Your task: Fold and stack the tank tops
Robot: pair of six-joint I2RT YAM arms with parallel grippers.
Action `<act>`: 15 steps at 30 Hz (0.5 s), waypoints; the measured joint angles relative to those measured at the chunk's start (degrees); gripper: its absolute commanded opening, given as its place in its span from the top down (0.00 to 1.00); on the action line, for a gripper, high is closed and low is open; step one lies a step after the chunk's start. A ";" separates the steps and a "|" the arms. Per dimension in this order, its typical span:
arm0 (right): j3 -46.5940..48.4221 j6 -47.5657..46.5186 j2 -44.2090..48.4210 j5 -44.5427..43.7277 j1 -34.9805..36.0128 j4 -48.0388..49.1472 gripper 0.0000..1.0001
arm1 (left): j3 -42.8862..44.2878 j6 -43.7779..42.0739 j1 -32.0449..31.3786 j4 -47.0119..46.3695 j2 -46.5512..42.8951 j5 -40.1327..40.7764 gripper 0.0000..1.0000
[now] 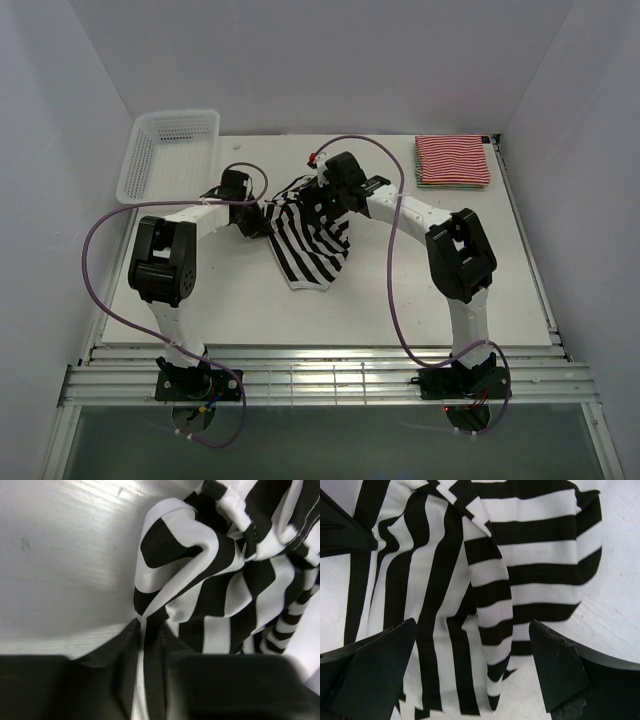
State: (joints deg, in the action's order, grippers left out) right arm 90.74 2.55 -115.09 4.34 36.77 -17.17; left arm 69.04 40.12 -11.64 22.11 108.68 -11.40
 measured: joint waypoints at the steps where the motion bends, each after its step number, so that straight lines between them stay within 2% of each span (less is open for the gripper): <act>1: 1.57 -0.17 -1.70 -0.31 0.15 -0.24 0.00 | 0.46 -0.04 0.00 -0.13 0.48 -0.46 0.85; 3: 3.98 -0.57 -4.57 -0.96 0.37 -1.18 0.12 | 1.09 -0.15 0.00 -0.28 0.83 -1.29 1.00; 4: 4.68 -0.63 -5.51 -1.36 0.37 -1.53 0.16 | 1.31 -0.17 0.00 -0.33 0.83 -1.55 1.00; 5: 5.29 -0.63 -6.49 -1.79 0.37 -1.90 0.30 | 1.49 -0.39 0.00 -0.35 0.83 -1.75 1.00; 7: 5.60 -0.70 -7.80 -3.15 0.37 -2.45 0.43 | 1.55 -0.52 0.00 -0.52 0.81 -1.90 1.00; 8: 5.60 -0.37 -8.20 -3.80 0.37 -2.84 0.57 | 1.55 -0.55 0.00 -0.42 0.74 -1.90 1.00; 10: 5.60 -0.44 -8.72 -5.09 0.37 -3.50 0.75 | 1.49 -0.63 0.00 -0.17 0.33 -1.90 1.00; 11: 5.60 -0.22 -8.76 -5.84 0.37 -3.72 0.92 | 1.31 -0.63 0.00 -0.15 -0.11 -1.88 1.00; 15: 5.55 1.03 -8.59 -9.11 0.37 -3.89 0.92 | 0.24 -0.68 0.00 0.61 -3.48 -1.86 1.00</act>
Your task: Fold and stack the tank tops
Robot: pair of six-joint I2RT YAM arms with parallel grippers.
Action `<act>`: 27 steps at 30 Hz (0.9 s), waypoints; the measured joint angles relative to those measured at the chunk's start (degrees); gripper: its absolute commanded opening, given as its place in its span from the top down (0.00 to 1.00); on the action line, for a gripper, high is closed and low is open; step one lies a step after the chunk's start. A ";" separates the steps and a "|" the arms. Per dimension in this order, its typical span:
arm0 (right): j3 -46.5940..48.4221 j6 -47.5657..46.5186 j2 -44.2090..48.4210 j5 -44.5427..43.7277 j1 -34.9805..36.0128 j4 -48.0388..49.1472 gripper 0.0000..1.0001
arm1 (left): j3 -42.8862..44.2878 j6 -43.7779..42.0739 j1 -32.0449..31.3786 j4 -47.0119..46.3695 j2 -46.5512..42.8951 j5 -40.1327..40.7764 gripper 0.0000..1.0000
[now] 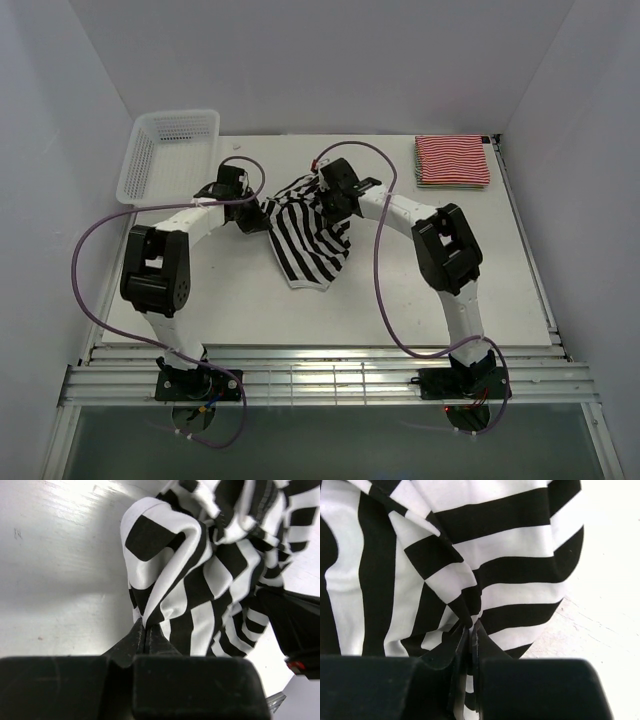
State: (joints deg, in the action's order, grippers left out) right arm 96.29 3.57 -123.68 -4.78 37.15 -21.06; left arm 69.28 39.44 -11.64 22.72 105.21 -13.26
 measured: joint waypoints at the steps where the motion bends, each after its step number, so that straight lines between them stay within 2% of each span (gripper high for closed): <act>1: -0.15 0.26 0.26 -0.42 0.00 0.00 0.92 | -0.15 0.00 0.00 0.31 -1.11 0.00 1.00; 6: -6.19 3.17 9.09 -2.08 -0.31 -1.25 0.92 | -0.59 -0.02 -0.02 2.51 -8.63 0.13 1.00; 12: -16.26 9.33 34.05 1.05 -3.56 -1.70 0.92 | -0.31 0.44 0.00 4.81 -23.71 0.26 1.00; 19: -20.85 11.89 59.19 4.37 -4.72 -1.60 0.92 | 5.42 2.08 -0.48 5.05 -39.50 -1.44 1.00; 23: -20.83 12.59 68.41 4.85 -4.46 -3.69 0.92 | 7.21 3.17 -0.70 3.85 -47.65 -2.75 1.00; 27: -20.79 12.85 73.09 4.20 -4.44 -5.86 0.92 | 7.67 4.57 -0.92 2.25 -51.98 -4.57 1.00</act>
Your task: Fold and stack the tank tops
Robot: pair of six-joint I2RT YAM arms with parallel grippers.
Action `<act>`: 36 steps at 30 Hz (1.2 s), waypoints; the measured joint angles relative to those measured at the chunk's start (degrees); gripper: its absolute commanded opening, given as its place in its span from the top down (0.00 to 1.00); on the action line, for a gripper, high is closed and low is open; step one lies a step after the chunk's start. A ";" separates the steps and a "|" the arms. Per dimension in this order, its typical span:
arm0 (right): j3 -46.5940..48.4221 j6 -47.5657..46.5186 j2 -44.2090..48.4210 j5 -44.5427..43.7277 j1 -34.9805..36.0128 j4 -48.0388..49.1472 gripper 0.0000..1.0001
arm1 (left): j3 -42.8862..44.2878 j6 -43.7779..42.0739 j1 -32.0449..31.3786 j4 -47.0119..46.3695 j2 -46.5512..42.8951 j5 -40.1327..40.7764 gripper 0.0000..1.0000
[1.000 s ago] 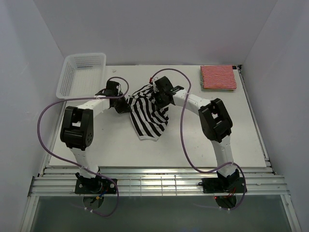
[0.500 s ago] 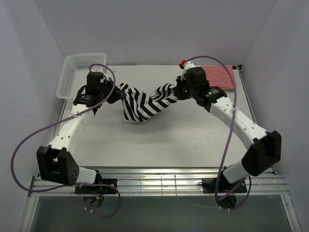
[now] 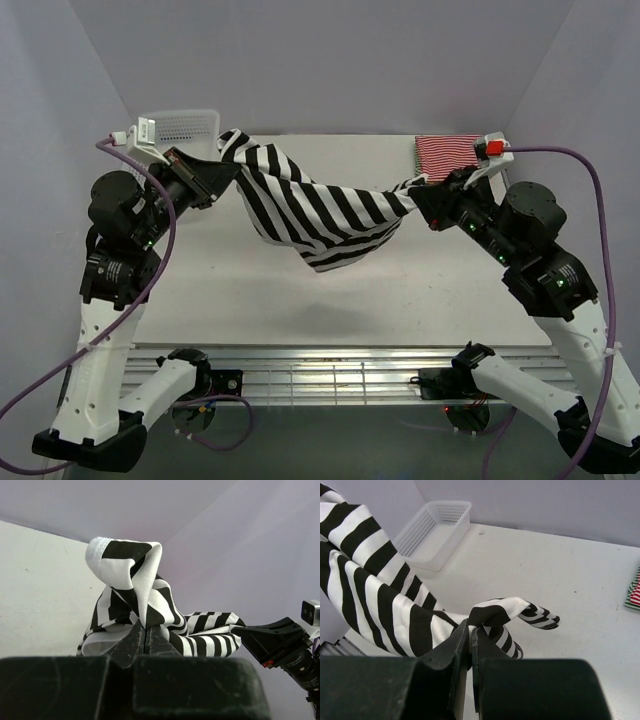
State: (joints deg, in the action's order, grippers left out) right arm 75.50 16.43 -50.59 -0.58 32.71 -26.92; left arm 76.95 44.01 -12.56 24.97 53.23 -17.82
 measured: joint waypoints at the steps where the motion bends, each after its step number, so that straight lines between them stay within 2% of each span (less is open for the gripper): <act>1: 0.00 0.07 0.68 -0.46 0.00 -0.31 0.92 | 0.00 0.24 -0.04 -0.17 -0.15 -0.26 1.00; 5: -0.13 0.20 -0.98 -3.67 -0.04 -0.57 0.92 | -1.16 1.05 -0.04 -1.01 3.48 -0.63 1.00; 8: -1.36 0.37 -6.95 -4.98 -1.97 -0.50 0.92 | -2.69 1.16 -0.04 -0.94 11.15 0.44 0.99; 10: -2.03 0.68 -13.35 -3.19 -5.73 -0.22 0.83 | -3.08 0.79 -0.02 -0.55 18.05 1.86 0.45; 11: -2.23 0.94 -17.57 -1.49 -8.11 0.00 0.65 | -3.10 0.52 -0.02 -0.15 22.23 2.69 0.17; 12: -2.16 1.27 -22.36 0.33 -10.36 0.22 0.52 | -3.08 0.42 0.07 0.11 26.69 3.58 0.03; 14: -1.18 0.70 -33.40 3.65 -13.97 -0.02 0.24 | -2.89 0.44 0.44 1.53 35.52 5.18 0.02; 16: 1.20 -0.17 -43.21 5.95 -16.22 -0.92 0.14 | -1.03 0.00 0.87 4.39 43.67 6.10 0.02; 18: 2.78 -1.14 -49.13 7.28 -17.05 -2.40 0.02 | 0.63 -0.52 1.11 5.90 49.40 6.43 0.02; 22: 2.38 -2.32 -47.50 7.63 -16.94 -4.24 0.06 | 0.24 -1.14 1.40 8.35 49.03 6.86 0.02; 23: 1.77 -2.34 -45.24 7.19 -16.87 -4.15 0.10 | -0.46 -1.22 1.40 8.24 47.47 6.73 0.02; 27: -4.52 -2.23 -33.31 5.79 -17.46 -2.45 0.10 | -6.01 -1.95 0.42 8.00 38.66 6.03 0.02; 30: -9.84 -2.21 -27.80 5.27 -19.54 -2.08 0.10 | -9.90 -2.80 -2.56 8.11 33.77 5.25 0.02; 36: -18.80 -2.40 -26.60 5.25 -25.88 -2.08 0.10 | -16.55 -3.10 -8.11 8.17 31.19 3.85 0.02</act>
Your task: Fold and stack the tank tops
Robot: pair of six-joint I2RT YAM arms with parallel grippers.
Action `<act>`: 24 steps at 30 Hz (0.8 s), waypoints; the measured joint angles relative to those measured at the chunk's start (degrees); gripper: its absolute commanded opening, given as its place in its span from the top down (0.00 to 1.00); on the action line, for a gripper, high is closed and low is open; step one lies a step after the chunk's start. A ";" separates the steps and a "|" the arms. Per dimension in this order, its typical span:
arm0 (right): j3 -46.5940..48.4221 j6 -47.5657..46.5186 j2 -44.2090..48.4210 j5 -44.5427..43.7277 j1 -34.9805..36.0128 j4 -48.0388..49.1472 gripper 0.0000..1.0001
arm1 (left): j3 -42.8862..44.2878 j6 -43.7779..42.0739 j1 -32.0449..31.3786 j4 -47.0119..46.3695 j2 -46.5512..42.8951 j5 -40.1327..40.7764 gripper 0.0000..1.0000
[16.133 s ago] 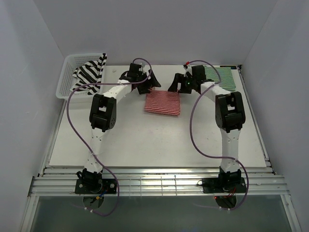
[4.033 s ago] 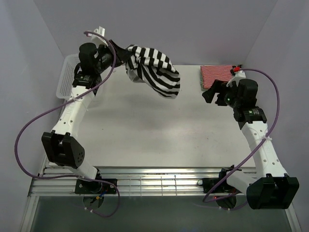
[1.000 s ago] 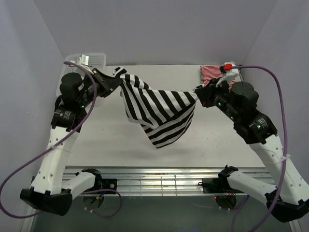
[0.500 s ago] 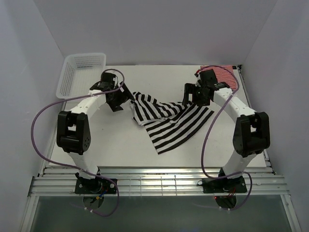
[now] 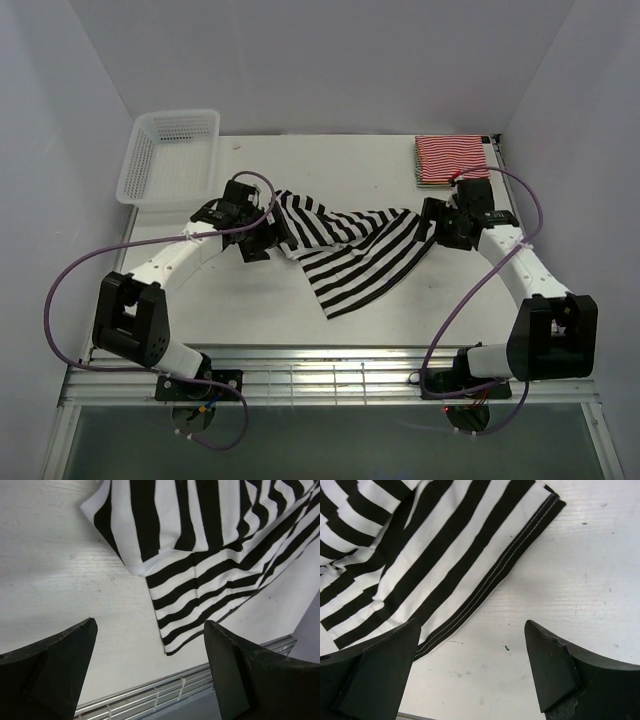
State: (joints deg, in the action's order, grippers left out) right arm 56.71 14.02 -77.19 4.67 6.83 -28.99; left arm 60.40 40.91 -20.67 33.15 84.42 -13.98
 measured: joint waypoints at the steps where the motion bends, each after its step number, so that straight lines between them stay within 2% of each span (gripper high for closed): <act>1: -0.90 -0.11 0.00 0.02 -0.76 0.00 0.10 | -0.42 0.00 0.00 0.13 0.55 0.00 0.02; 7: -2.29 -1.01 -0.15 1.73 -4.72 1.31 0.10 | 0.55 -0.04 0.35 -1.44 7.56 0.52 0.11; 13: -2.29 -1.11 -5.11 2.64 -8.24 4.35 0.10 | 3.98 -0.42 0.35 -3.37 14.56 1.46 0.28; 14: -2.29 -1.09 -6.08 2.64 -8.61 4.63 0.10 | 4.42 -0.48 0.35 -3.72 15.45 1.49 0.33; 15: -2.29 -1.11 -6.99 2.62 -8.98 4.94 0.10 | 4.70 -0.46 0.35 -4.09 16.26 1.53 0.44; 17: -2.27 -1.20 -8.50 2.60 -9.31 5.53 0.10 | 5.11 -0.59 0.35 -4.44 17.49 1.51 0.57; 18: -2.25 -1.25 -9.14 2.58 -9.35 5.75 0.10 | 5.25 -0.70 0.35 -4.81 18.12 1.31 0.95; 19: -2.14 -1.31 -9.68 2.54 -9.40 5.86 0.09 | 5.27 -0.42 0.37 -5.20 18.53 1.03 1.00; 24: -0.33 -1.73 -14.25 2.34 -9.46 7.02 0.09 | 5.49 -1.25 0.37 -6.34 18.75 -0.26 1.00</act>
State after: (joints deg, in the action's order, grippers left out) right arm 56.38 12.29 -91.44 7.01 -2.63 -21.98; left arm 65.89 39.66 -20.29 26.81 103.18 -14.24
